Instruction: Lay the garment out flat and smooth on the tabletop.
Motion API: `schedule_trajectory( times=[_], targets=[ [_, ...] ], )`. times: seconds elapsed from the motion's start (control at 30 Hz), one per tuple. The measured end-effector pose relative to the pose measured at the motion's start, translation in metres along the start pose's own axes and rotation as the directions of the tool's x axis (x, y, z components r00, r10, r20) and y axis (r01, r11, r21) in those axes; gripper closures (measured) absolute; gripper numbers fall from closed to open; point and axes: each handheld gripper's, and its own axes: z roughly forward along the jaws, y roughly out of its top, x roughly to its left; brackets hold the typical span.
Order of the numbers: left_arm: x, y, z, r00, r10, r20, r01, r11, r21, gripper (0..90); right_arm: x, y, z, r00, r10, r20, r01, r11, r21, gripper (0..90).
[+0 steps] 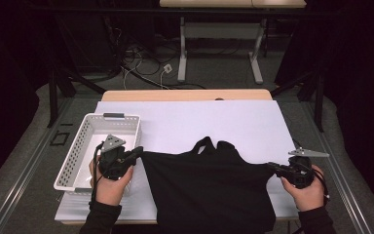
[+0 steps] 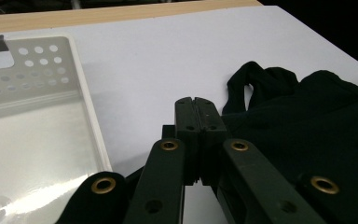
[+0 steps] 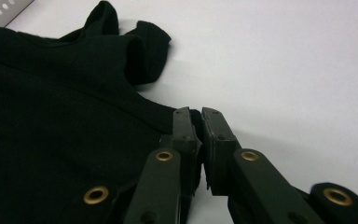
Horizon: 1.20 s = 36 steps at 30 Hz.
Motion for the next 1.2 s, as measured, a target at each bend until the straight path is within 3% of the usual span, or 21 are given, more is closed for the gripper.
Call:
schedule_trajectory(
  times=[0.2,0.4,0.63,0.8,1.0,1.2],
  targets=[
    [-0.004,-0.003,0.017,0.9992,-0.002,0.04,0.001,0.9997,0.026,89.5,-0.013,0.009,-0.008,0.9986,0.015,0.051,-0.013,1.0,-0.027,85.3],
    [-0.011,0.005,0.035,0.9981,0.02,0.057,-0.023,0.9987,0.045,89.4,-0.029,0.021,-0.02,0.9937,0.022,0.11,-0.016,0.998,-0.055,85.5],
    [-0.013,0.013,0.056,0.9967,0.006,0.081,-0.01,0.9987,0.05,89.3,-0.04,0.036,-0.025,0.9881,0.013,0.153,-0.003,0.998,-0.063,85.5],
    [-0.011,0.018,0.069,0.9981,0.005,0.061,-0.009,0.998,0.062,89.3,-0.046,0.044,-0.024,0.9854,0.006,0.17,0.004,0.998,-0.055,85.6],
    [-0.004,0.024,0.077,0.9996,-0.007,0.029,0.004,0.9972,0.074,89.3,-0.045,0.048,-0.015,0.9875,-0.003,0.158,0.007,1.0,-0.03,85.4],
    [-0.007,0.019,0.084,0.9998,0.021,-0.004,-0.021,0.9944,0.104,89.3,-0.042,0.045,0.0,0.991,0.006,0.134,-0.005,1.0,-0.013,85.2]
  ],
)
